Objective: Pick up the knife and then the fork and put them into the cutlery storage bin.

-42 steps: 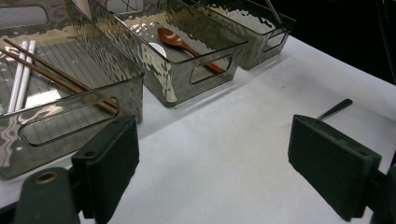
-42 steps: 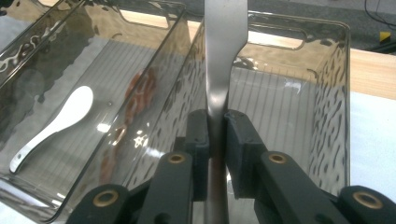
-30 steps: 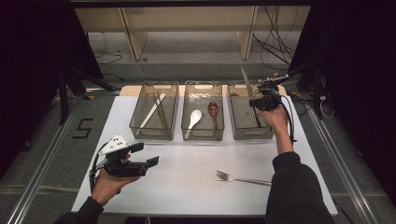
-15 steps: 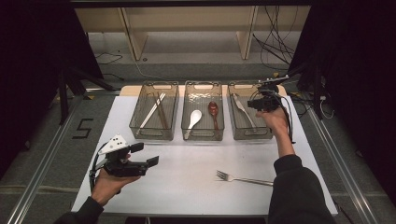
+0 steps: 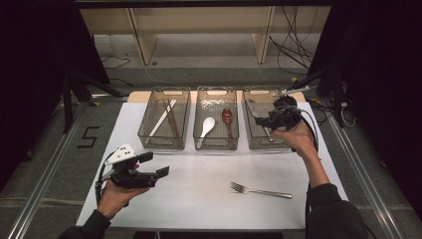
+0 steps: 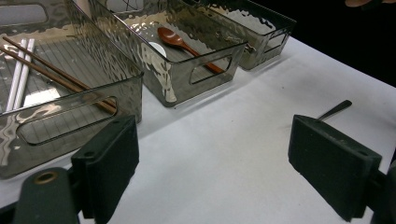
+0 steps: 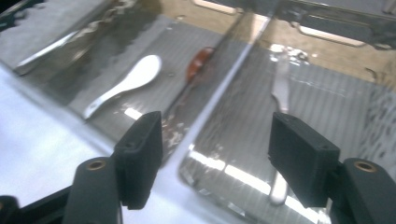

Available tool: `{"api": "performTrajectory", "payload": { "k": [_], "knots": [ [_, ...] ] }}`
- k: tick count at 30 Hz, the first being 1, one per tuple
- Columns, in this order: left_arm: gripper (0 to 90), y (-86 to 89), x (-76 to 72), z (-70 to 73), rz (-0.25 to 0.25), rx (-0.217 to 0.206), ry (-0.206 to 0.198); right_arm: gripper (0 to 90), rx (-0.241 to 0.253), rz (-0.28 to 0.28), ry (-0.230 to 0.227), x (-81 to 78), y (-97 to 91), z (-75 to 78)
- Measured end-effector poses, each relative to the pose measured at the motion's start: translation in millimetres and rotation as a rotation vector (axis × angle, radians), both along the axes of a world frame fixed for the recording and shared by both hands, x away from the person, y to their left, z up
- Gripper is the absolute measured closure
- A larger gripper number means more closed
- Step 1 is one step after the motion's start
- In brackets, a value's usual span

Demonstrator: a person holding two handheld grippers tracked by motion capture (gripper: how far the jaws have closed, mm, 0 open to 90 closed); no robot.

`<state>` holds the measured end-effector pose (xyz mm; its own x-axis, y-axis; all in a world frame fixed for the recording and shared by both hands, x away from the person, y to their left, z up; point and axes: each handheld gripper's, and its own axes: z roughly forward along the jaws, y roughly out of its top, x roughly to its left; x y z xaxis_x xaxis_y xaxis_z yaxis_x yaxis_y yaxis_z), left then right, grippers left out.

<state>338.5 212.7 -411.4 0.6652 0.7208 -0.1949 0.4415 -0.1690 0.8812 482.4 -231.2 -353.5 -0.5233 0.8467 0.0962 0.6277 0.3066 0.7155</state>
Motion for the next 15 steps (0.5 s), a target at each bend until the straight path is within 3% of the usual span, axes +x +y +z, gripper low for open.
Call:
{"api": "performTrajectory", "payload": {
  "k": [5, 8, 10, 12, 15],
  "knots": [
    [15.7, 0.4, 0.0, 0.2, 0.004, -0.007, -0.003, 32.3, -0.004, 0.067, -0.022, -22.9, 7.9, 1.4],
    [15.7, 0.6, 0.3, 0.7, 0.008, -0.009, -0.004, 32.2, 0.015, 0.085, -0.028, -34.1, 9.5, -1.5],
    [15.7, 0.7, 0.0, 1.7, 0.006, -0.01, -0.009, 32.0, -0.003, 0.102, -0.025, -40.3, 9.9, -2.9],
    [15.7, 0.6, -0.3, 1.9, 0.005, -0.008, -0.012, 32.0, 0.02, 0.114, -0.02, -47.7, 9.3, -3.3],
    [15.7, 0.3, 0.2, 0.9, 0.003, -0.004, -0.009, 31.7, 0.008, 0.132, -0.019, -54.4, 10.4, -4.7]
  ]
}}
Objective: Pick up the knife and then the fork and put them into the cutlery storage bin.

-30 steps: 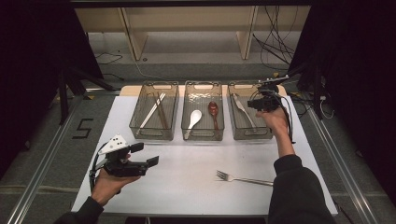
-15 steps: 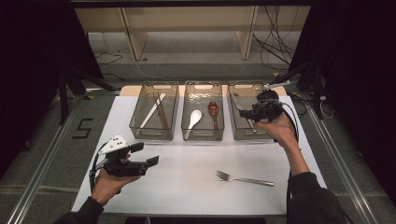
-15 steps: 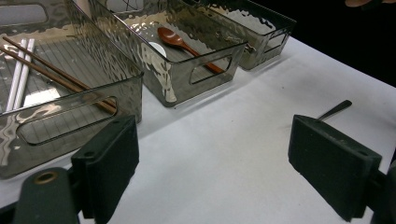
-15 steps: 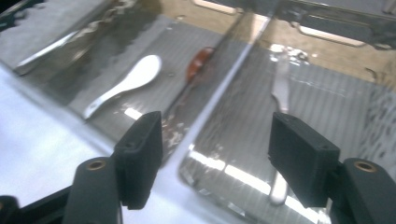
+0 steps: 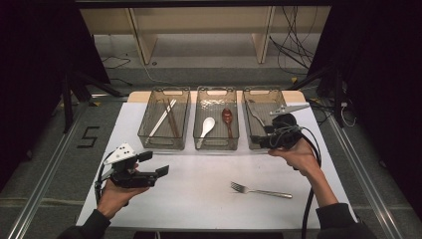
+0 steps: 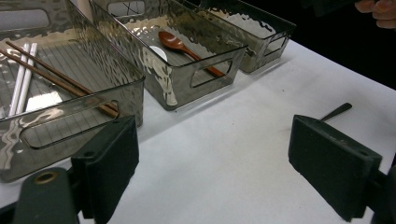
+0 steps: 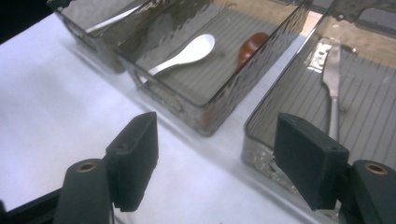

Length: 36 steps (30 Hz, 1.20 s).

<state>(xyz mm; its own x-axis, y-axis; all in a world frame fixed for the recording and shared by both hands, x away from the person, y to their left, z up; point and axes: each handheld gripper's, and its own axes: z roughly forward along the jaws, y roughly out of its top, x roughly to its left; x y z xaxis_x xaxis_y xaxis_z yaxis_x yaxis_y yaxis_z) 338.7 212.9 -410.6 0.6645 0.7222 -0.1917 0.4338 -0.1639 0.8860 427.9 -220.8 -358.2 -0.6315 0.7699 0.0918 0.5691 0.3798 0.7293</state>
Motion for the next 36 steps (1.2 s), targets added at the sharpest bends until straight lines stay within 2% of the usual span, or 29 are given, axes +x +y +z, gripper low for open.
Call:
{"api": "performTrajectory", "payload": {
  "k": [16, 28, 36],
  "knots": [
    [15.6, 2.3, 0.3, -0.5, 0.002, 0.0, -0.004, 29.9, -0.059, 0.103, 0.065, -22.0, 17.0, -15.2],
    [15.6, 1.8, 0.0, -0.1, 0.001, -0.005, -0.004, 30.7, -0.182, 0.196, 0.161, -36.1, 25.6, -35.1],
    [15.6, 1.5, 0.2, -0.3, 0.004, -0.008, -0.003, 32.5, -0.261, 0.22, 0.212, -44.3, 24.2, -50.3]
  ]
}}
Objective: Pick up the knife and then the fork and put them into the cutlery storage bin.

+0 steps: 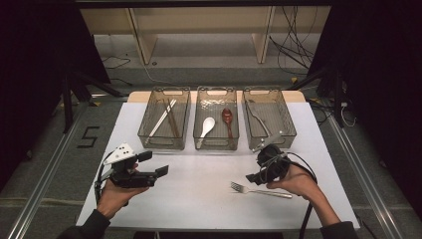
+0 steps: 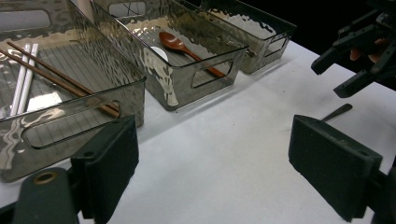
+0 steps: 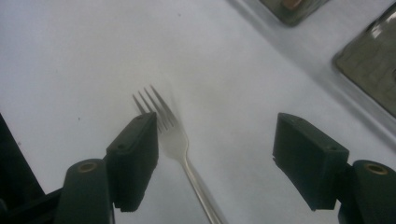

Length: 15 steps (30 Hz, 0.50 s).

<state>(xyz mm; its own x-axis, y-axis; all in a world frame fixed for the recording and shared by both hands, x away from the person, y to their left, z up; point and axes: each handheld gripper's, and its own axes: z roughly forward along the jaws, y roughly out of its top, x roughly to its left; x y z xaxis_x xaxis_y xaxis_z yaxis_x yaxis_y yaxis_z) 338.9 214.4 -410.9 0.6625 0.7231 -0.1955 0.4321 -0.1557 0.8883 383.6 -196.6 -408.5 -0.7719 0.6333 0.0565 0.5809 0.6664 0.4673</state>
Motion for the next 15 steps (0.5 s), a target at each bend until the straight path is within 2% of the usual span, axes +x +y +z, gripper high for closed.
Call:
{"api": "performTrajectory", "payload": {
  "k": [10, 15],
  "knots": [
    [15.6, -0.1, 0.2, -0.1, -0.001, 0.001, 0.0, 44.2, -0.114, 0.038, 0.058, -9.5, -0.4, -17.5],
    [15.6, -0.3, 0.1, 0.0, -0.003, 0.004, 0.0, 48.4, -0.15, 0.052, 0.078, -11.0, -1.0, -23.9]
  ]
}}
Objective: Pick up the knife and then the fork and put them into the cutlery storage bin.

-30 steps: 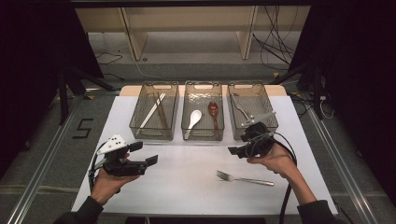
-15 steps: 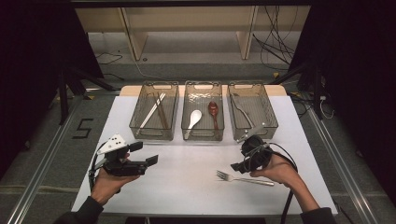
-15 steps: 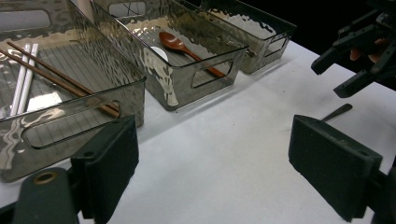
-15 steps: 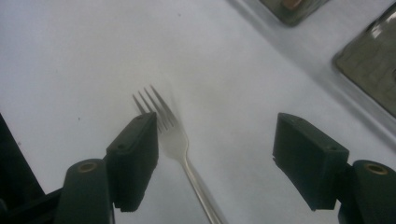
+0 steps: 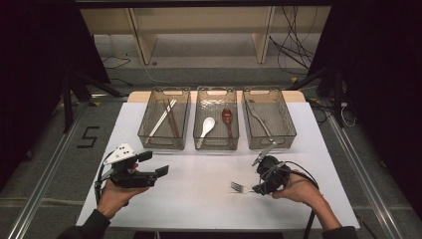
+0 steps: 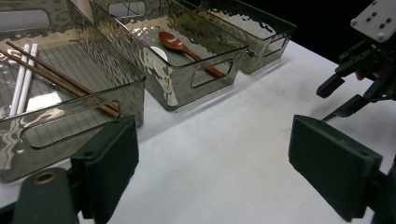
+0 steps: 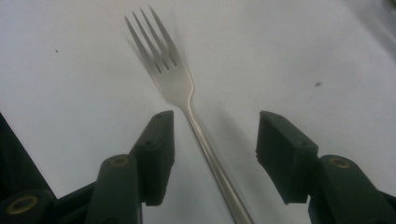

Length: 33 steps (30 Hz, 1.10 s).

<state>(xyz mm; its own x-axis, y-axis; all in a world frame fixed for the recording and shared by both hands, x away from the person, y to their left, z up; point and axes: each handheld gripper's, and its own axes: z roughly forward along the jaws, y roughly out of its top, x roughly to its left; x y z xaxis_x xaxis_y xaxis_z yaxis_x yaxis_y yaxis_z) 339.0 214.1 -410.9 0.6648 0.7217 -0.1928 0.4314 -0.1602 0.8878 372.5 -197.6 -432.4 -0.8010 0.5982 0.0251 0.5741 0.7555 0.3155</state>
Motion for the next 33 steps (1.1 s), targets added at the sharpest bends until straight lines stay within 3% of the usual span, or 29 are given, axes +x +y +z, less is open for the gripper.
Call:
{"api": "performTrajectory", "payload": {
  "k": [14, 22, 33],
  "knots": [
    [15.6, -1.3, -0.3, 0.0, -0.004, 0.005, -0.003, 65.6, -0.091, 0.024, 0.046, -0.7, -1.8, -13.5],
    [15.6, -1.3, -0.2, 0.0, -0.007, 0.008, -0.004, 70.2, -0.134, 0.054, 0.062, -2.0, 1.1, -19.3],
    [15.6, -1.7, -0.1, -0.3, -0.008, 0.01, -0.004, 75.7, -0.177, 0.105, 0.042, -3.9, 4.4, -21.6]
  ]
}}
